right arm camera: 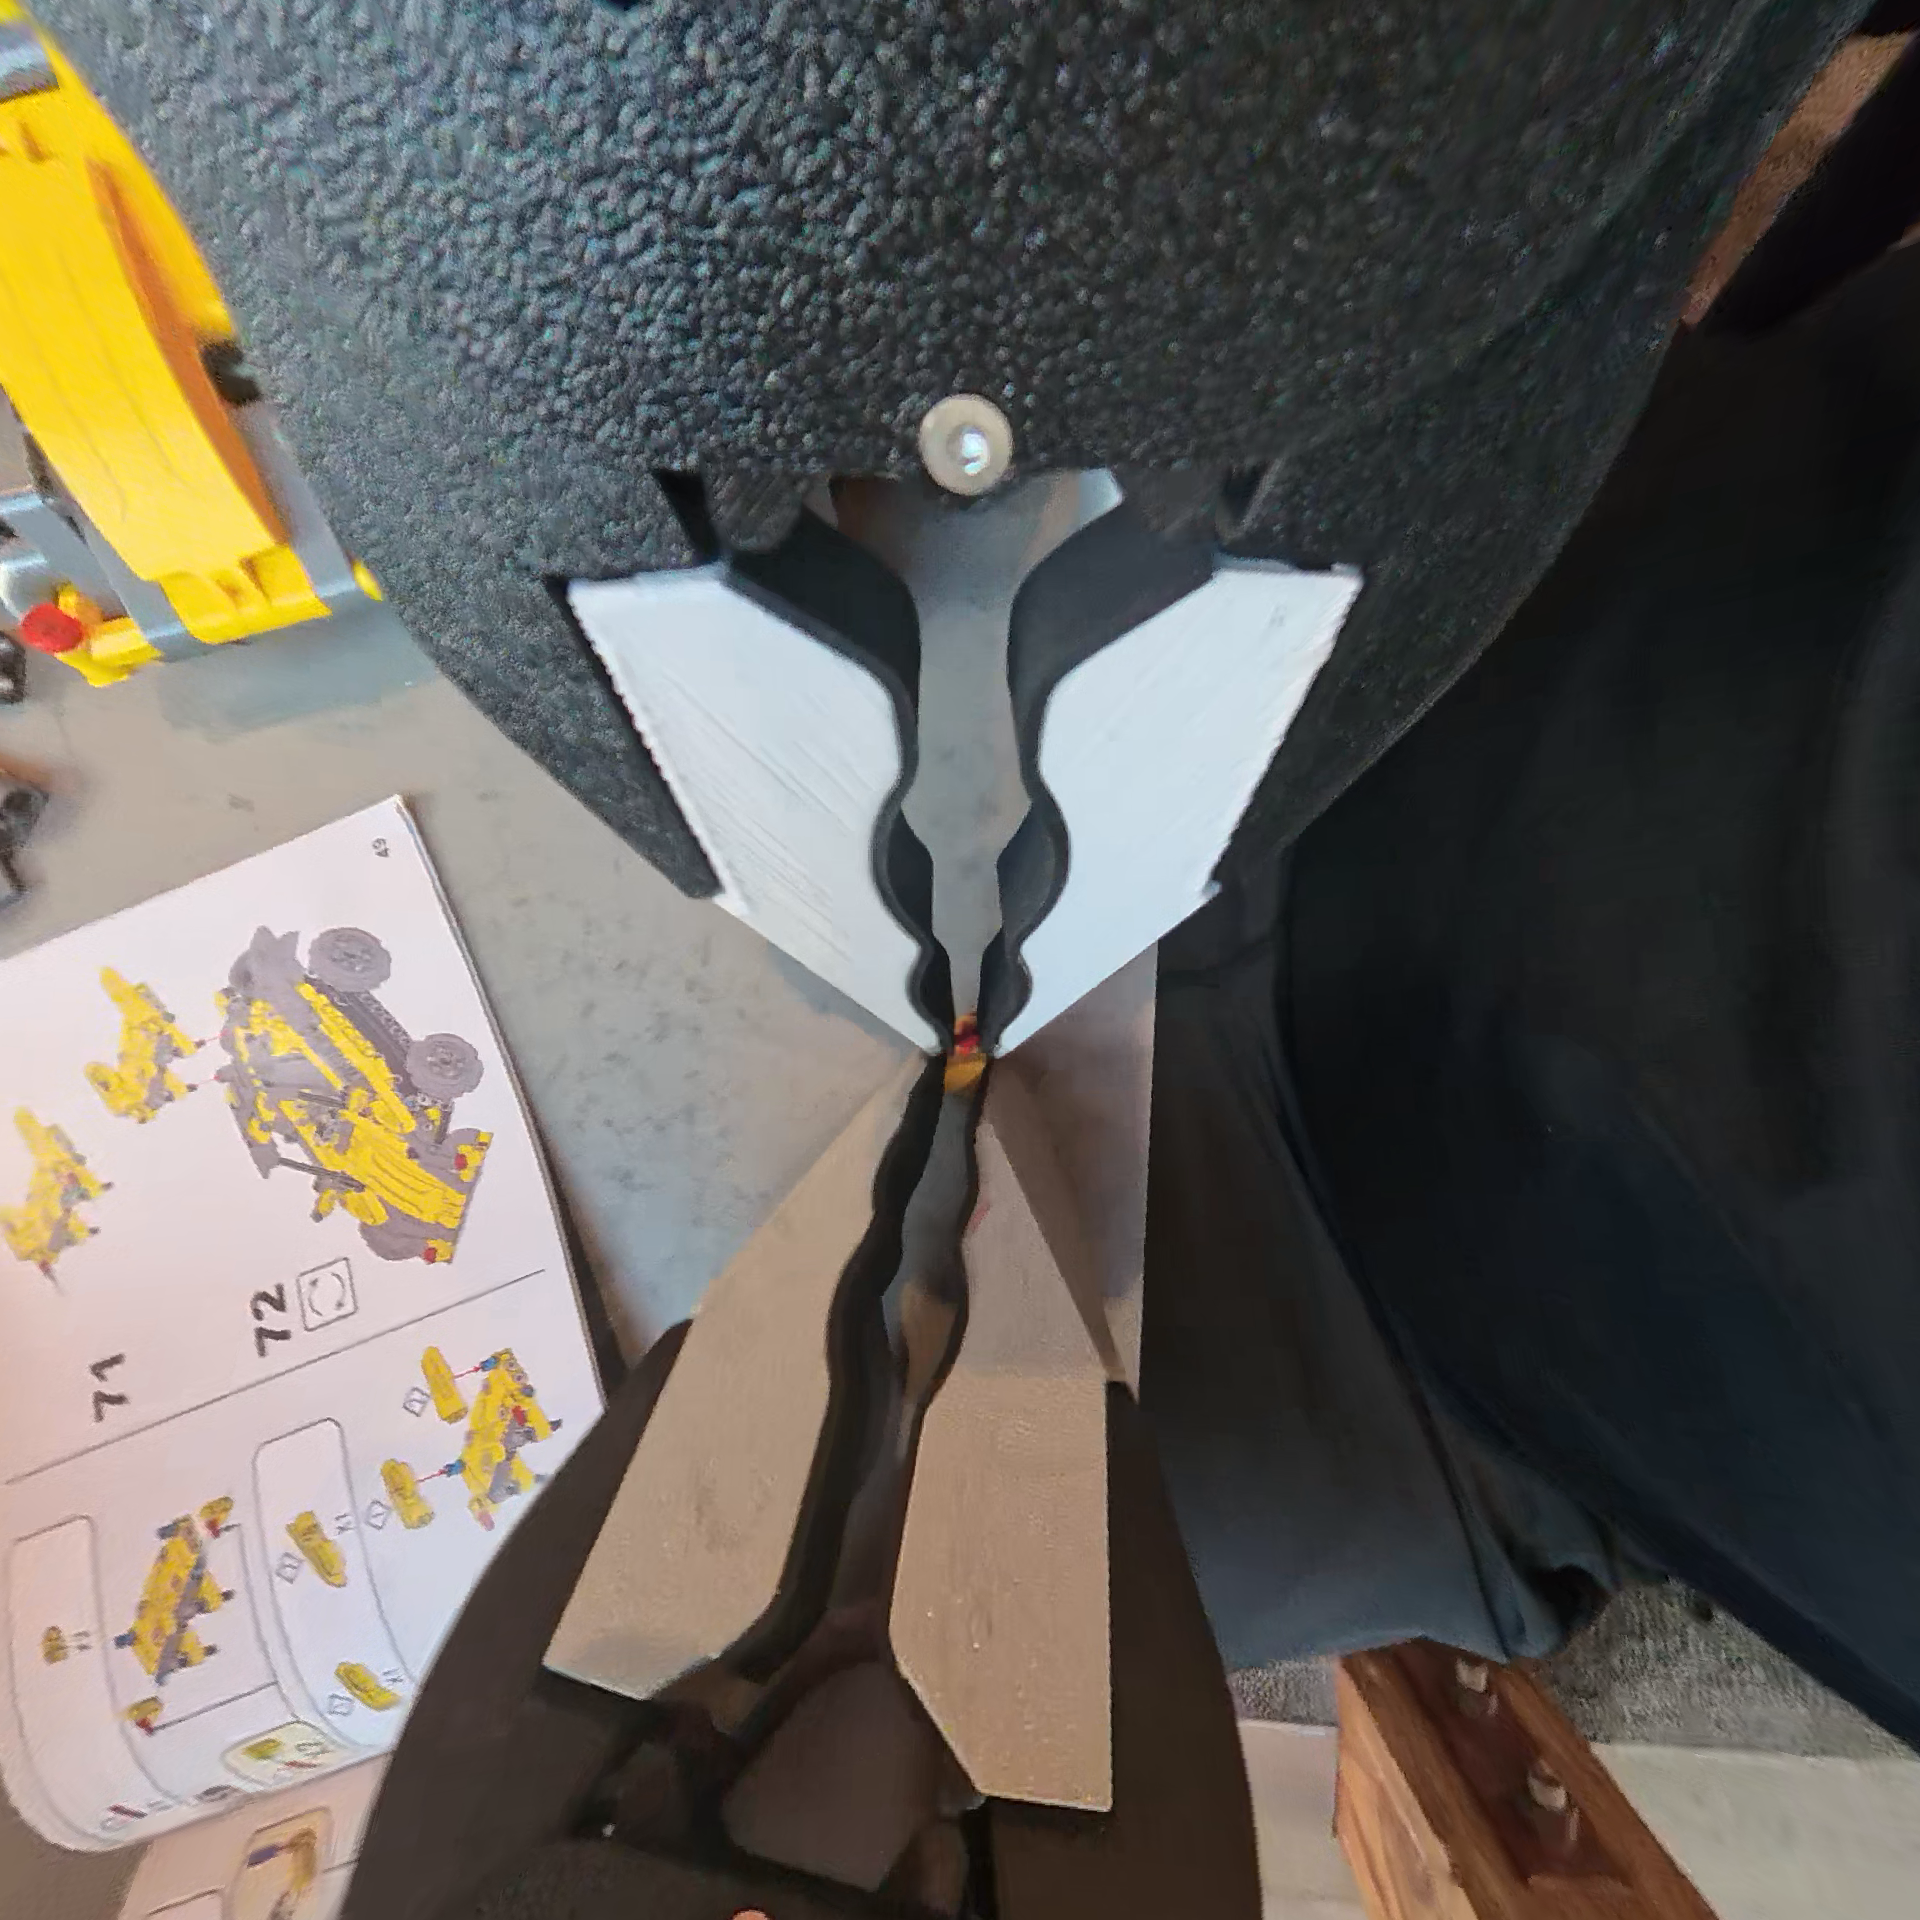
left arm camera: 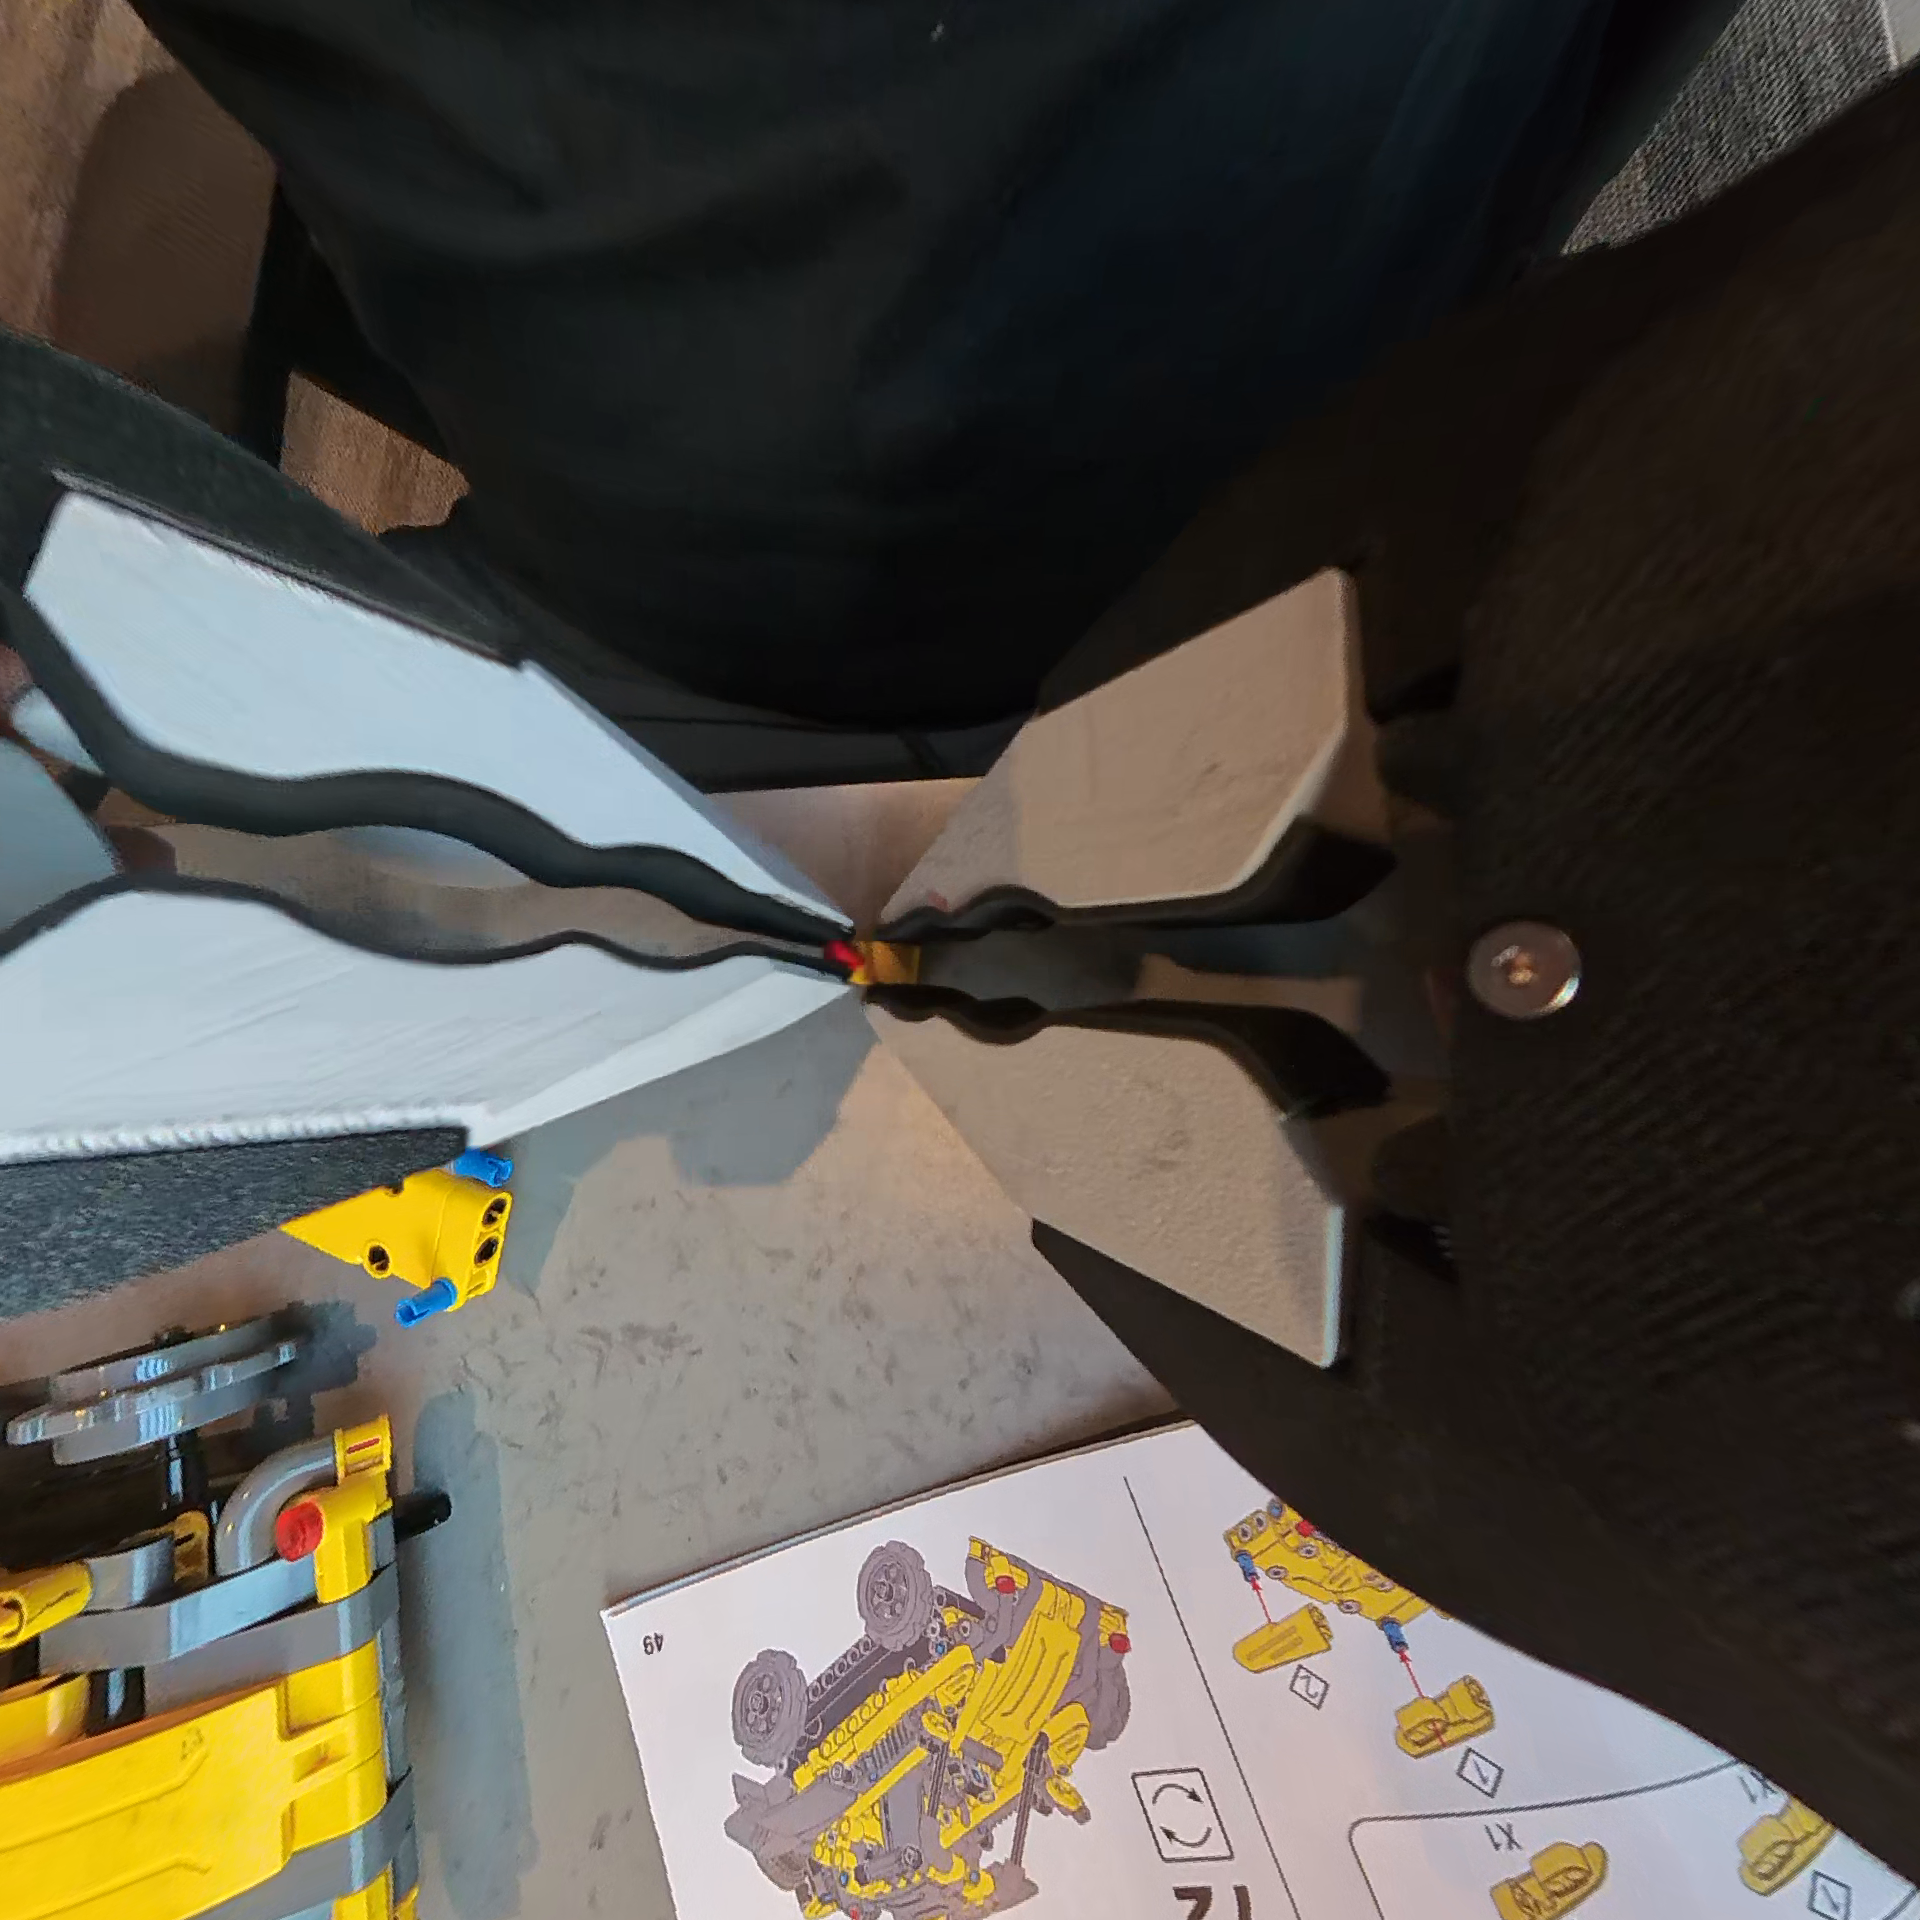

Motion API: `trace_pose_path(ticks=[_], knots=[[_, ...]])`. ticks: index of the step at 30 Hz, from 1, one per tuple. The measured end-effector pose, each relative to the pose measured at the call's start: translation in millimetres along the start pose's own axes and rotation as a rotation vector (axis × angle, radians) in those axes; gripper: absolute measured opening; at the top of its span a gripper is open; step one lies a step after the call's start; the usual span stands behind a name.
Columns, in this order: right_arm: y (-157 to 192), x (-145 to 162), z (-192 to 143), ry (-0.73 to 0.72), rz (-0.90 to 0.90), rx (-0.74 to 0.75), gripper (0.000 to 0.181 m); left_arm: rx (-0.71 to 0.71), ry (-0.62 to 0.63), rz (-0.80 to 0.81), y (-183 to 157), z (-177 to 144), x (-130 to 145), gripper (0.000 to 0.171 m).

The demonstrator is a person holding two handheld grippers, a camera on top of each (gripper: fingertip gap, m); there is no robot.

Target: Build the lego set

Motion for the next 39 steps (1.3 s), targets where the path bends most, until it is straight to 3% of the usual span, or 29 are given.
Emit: trace_pose_path(ticks=[5,10,13,17,20,23,28,33,36,39], knots=[[-1,-1,-18,-0.094,0.065,0.03,0.0,-0.026,-0.005,-0.014,3,-1,0,0.005],[-14,10,-75,-0.307,0.184,0.21,0.004,-0.115,-0.029,-0.111,18,-4,-1,0.005],[-35,66,-133,-0.388,0.361,0.425,0.007,-0.19,-0.045,-0.174,28,-6,-1,0.005],[-50,182,-196,-0.462,0.69,0.585,0.015,-0.234,-0.063,-0.24,34,-6,-3,0.005],[-51,253,-203,-0.394,0.84,0.621,0.028,-0.234,-0.075,-0.282,35,-4,-6,0.005],[-53,288,-191,-0.295,0.868,0.596,0.033,-0.218,-0.093,-0.342,33,-1,-7,0.005],[-72,281,-179,-0.285,0.807,0.516,0.035,-0.251,-0.11,-0.39,28,-2,-6,0.005],[-93,281,-166,-0.155,0.731,0.522,0.037,-0.31,-0.097,-0.359,25,-2,-6,0.005],[-94,277,-160,-0.177,0.714,0.445,0.017,-0.303,-0.104,-0.376,25,-2,-6,0.006],[-91,272,-156,-0.18,0.687,0.44,0.016,-0.295,-0.108,-0.387,25,-2,-6,0.005]])
Point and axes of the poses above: each gripper's, where its closed fingertips meet, z out along the fingers, x out of its underside, y = z × x across the jaws, the point moved 5 cm from there along -z, back along the fingers, and after that the axes turned 1 degree about -z, right-handed, at the moved point
